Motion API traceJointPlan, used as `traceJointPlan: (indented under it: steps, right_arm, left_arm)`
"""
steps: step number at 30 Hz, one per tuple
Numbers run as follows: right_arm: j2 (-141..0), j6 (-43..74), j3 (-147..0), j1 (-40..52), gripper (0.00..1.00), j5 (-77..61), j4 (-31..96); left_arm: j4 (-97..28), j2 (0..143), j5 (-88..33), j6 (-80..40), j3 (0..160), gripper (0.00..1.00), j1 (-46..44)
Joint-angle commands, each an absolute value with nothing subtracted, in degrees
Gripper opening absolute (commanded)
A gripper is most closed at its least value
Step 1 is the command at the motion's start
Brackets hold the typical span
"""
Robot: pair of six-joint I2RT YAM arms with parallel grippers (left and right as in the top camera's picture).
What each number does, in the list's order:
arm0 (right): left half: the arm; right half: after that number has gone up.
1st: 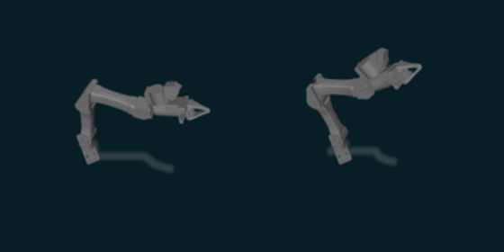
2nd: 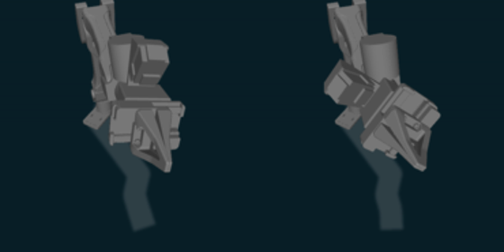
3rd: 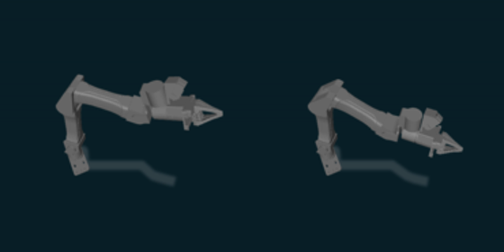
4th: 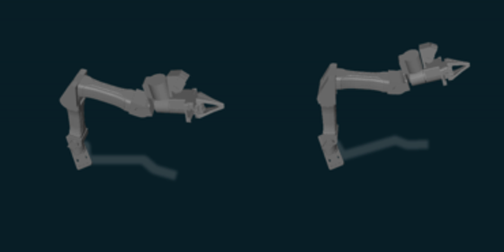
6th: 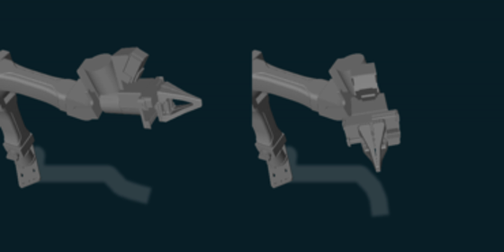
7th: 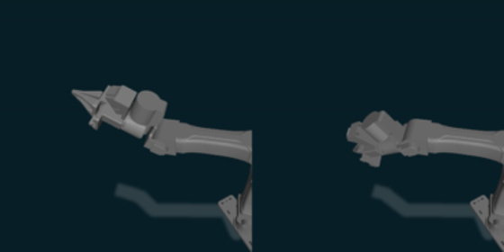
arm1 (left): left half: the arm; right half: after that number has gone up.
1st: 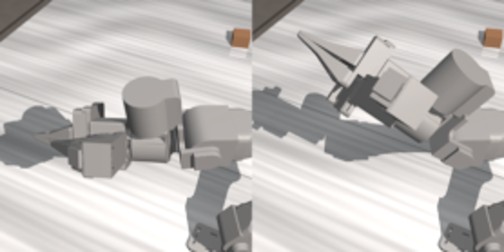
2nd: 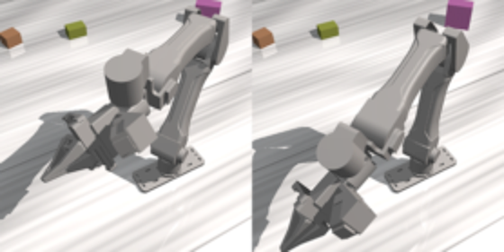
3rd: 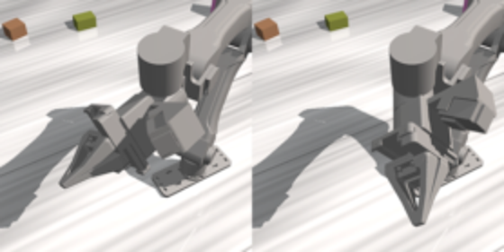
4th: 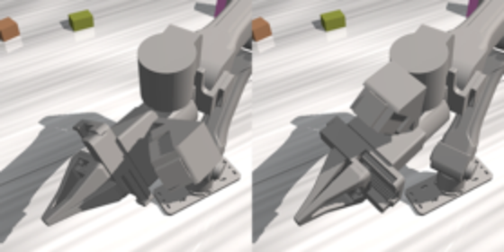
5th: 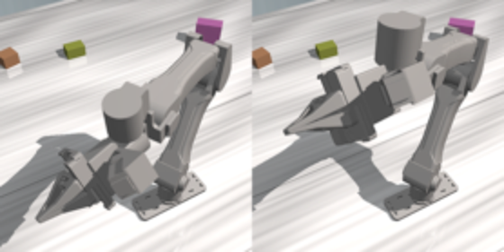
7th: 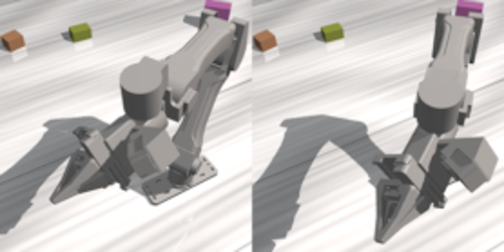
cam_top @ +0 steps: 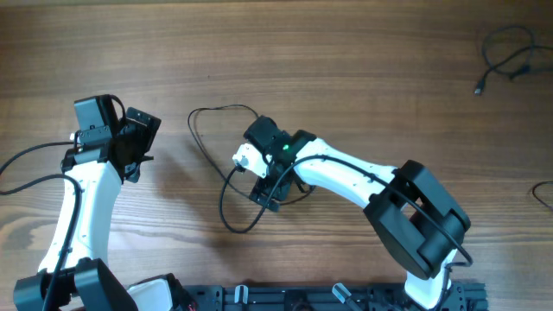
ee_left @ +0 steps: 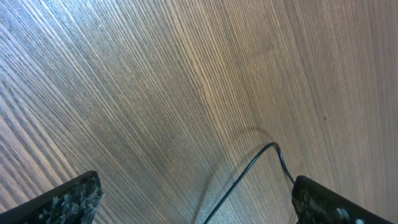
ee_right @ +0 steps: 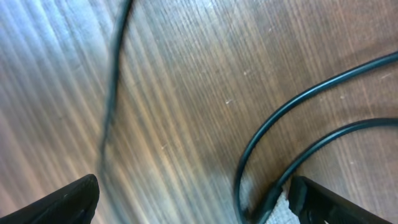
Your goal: Untangle cables
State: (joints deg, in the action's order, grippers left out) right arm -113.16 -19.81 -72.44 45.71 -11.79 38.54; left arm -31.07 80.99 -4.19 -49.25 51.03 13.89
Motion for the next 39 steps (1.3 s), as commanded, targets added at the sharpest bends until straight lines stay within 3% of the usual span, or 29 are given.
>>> traceJointPlan:
  steps: [1,7,12,15,18,20,21,25,30,35,39]
  right_arm:
    - [-114.8,-22.6,-74.8,45.2,1.00,-21.1,40.5]
    - [-115.0,-20.8,-74.5,46.4,1.00,-17.6,41.0]
    - [-121.1,-14.8,-74.4,49.5,1.00,-1.7,38.0]
    - [-124.3,-13.8,-74.4,50.2,0.93,0.9,38.4]
    - [-124.1,-9.9,-74.4,49.9,0.63,1.9,38.2]
    - [-124.1,-8.2,-74.4,49.0,0.15,1.7,38.4]
    - [-124.1,-7.2,-74.4,48.5,0.06,1.5,38.6]
    - [-124.1,-2.6,-74.6,44.2,0.04,1.5,38.5]
    - [-123.7,0.1,-76.8,29.9,0.04,1.7,38.6]
    - [-123.7,-1.9,-78.2,10.5,0.04,1.5,34.3]
    - [-123.7,-10.7,-78.6,0.1,0.04,0.0,30.8]
  left_arm:
    - [-31.1,80.1,-4.5,-49.8,51.0,1.00,14.2]
    - [-31.2,80.1,-4.5,-49.8,51.0,1.00,14.2]
    - [-31.3,80.1,-4.5,-49.8,51.0,1.00,14.1]
    - [-32.6,80.1,-4.5,-49.8,51.0,1.00,14.1]
    - [-34.2,80.1,-4.5,-49.8,51.0,1.00,14.1]
    - [-34.3,80.1,-4.5,-49.8,51.0,1.00,14.1]
    - [-34.3,80.1,-4.5,-49.8,51.0,1.00,14.1]
    - [-34.3,80.1,-4.5,-49.8,51.0,1.00,14.1]
    - [-34.3,80.1,-4.5,-49.8,51.0,1.00,14.1]
    - [-34.3,80.1,-4.5,-49.8,51.0,1.00,14.1]
    - [-34.3,80.1,-4.5,-49.8,51.0,1.00,14.1]
